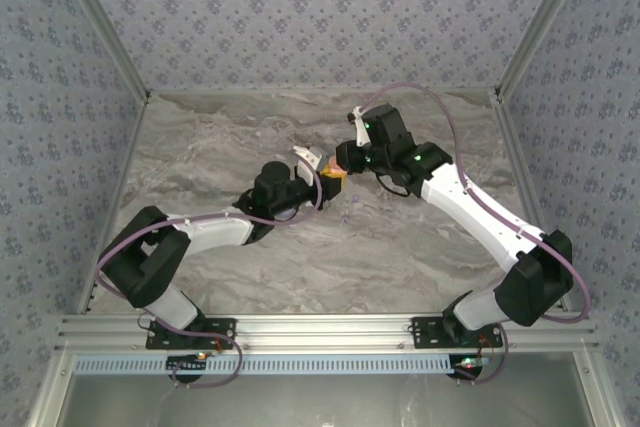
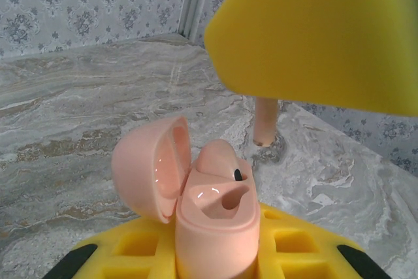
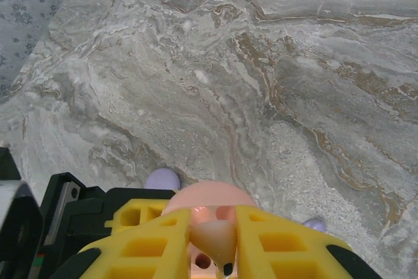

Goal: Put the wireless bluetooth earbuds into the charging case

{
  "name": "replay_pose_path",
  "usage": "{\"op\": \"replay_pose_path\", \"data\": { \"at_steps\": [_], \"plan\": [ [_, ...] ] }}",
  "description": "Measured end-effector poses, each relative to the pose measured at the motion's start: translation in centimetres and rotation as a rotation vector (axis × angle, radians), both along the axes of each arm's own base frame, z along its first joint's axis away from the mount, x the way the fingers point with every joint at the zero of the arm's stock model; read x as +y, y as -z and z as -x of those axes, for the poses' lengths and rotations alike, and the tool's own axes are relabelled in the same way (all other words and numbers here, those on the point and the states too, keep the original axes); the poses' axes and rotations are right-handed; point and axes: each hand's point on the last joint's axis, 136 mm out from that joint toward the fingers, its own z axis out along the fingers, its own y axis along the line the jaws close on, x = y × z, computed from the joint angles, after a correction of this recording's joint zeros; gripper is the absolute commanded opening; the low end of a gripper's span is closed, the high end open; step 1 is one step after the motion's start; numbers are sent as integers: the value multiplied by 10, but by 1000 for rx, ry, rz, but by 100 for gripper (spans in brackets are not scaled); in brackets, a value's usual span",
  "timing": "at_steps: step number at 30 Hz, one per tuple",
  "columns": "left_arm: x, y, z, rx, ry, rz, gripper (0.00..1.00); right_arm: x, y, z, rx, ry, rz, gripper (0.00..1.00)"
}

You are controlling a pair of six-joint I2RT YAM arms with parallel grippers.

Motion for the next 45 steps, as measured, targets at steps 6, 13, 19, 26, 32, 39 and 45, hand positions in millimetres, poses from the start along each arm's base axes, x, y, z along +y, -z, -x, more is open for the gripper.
{"op": "replay_pose_path", "data": {
  "at_steps": [6, 13, 19, 26, 32, 39, 45],
  "plan": [
    [-2, 0, -2, 0, 0, 0, 23, 3, -2, 1, -5, -6, -5, 22],
    [-2, 0, -2, 0, 1, 1, 23, 4, -7, 0, -15, -10, -15, 22],
    [-2, -1, -2, -4, 1, 4, 23, 5, -7, 0, -14, -13, -16, 22],
    [-3, -6, -2, -18, 5, 18, 23, 6, -4, 0, -8, -17, -14, 22],
    [-4, -6, -1, -19, 12, 19, 23, 8, -3, 1, -2, -24, -15, 22],
    [-4, -6, -1, -18, 12, 20, 23, 10, 2, 0, 8, -26, -9, 22],
    [-4, -6, -1, -18, 12, 20, 23, 10, 4, 0, 12, -26, -6, 22]
  ]
}}
